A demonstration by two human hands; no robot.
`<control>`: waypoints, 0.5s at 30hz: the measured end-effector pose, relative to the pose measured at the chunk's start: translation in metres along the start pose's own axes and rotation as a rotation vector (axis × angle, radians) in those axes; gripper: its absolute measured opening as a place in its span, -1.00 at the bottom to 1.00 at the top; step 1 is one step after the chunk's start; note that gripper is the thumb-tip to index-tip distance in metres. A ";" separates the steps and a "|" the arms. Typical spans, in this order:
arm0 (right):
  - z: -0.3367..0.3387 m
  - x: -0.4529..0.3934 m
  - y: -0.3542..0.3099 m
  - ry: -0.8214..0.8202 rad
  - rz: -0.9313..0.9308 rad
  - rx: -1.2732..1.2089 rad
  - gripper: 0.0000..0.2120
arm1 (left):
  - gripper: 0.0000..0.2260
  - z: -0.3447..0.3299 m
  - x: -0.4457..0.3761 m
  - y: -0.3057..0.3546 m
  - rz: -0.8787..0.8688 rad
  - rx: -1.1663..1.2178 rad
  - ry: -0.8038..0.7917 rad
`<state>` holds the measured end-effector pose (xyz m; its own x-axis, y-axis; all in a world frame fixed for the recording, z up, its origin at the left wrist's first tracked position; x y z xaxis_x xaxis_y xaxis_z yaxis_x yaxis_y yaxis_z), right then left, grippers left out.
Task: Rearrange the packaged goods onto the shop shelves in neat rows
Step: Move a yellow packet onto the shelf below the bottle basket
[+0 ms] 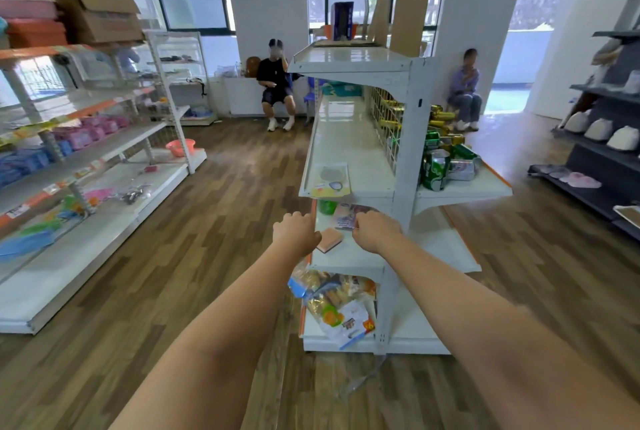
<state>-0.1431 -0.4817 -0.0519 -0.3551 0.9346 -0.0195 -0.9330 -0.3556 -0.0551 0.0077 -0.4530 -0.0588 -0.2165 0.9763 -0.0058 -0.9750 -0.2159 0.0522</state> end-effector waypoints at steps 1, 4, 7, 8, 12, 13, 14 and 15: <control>-0.002 -0.013 0.002 -0.013 0.002 -0.010 -0.69 | -0.64 -0.002 -0.013 0.000 -0.008 -0.008 -0.002; -0.009 -0.056 0.011 -0.057 -0.015 -0.081 -0.70 | -0.65 -0.003 -0.055 -0.003 -0.037 -0.023 0.022; -0.008 -0.097 0.021 -0.072 -0.050 -0.136 -0.71 | -0.65 0.002 -0.098 -0.010 -0.048 -0.030 0.037; -0.006 -0.109 0.024 -0.077 -0.063 -0.141 -0.71 | -0.65 0.003 -0.112 -0.012 -0.052 -0.033 0.038; 0.001 -0.160 0.034 -0.050 -0.114 -0.168 -0.71 | -0.63 0.005 -0.164 -0.019 -0.070 -0.047 0.040; 0.000 -0.170 0.036 -0.044 -0.121 -0.177 -0.72 | -0.63 0.005 -0.174 -0.020 -0.075 -0.051 0.044; -0.001 -0.181 0.037 -0.048 -0.128 -0.186 -0.72 | -0.63 0.004 -0.184 -0.021 -0.080 -0.052 0.045; -0.004 -0.191 0.039 -0.057 -0.132 -0.190 -0.73 | -0.63 0.001 -0.193 -0.021 -0.084 -0.050 0.043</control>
<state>-0.1116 -0.6739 -0.0545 -0.2386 0.9695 0.0567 -0.9457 -0.2187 -0.2405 0.0696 -0.6373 -0.0577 -0.1348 0.9896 -0.0508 -0.9908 -0.1350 -0.0005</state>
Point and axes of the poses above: each hand's wrist, its own x-axis away from the middle knuckle, its own z-axis out of the back of the hand, y = z × x, the point moved 4 cm from there along -x, towards the middle knuckle, and after that the axes turned 6 degrees about z, right-handed, at the moved point
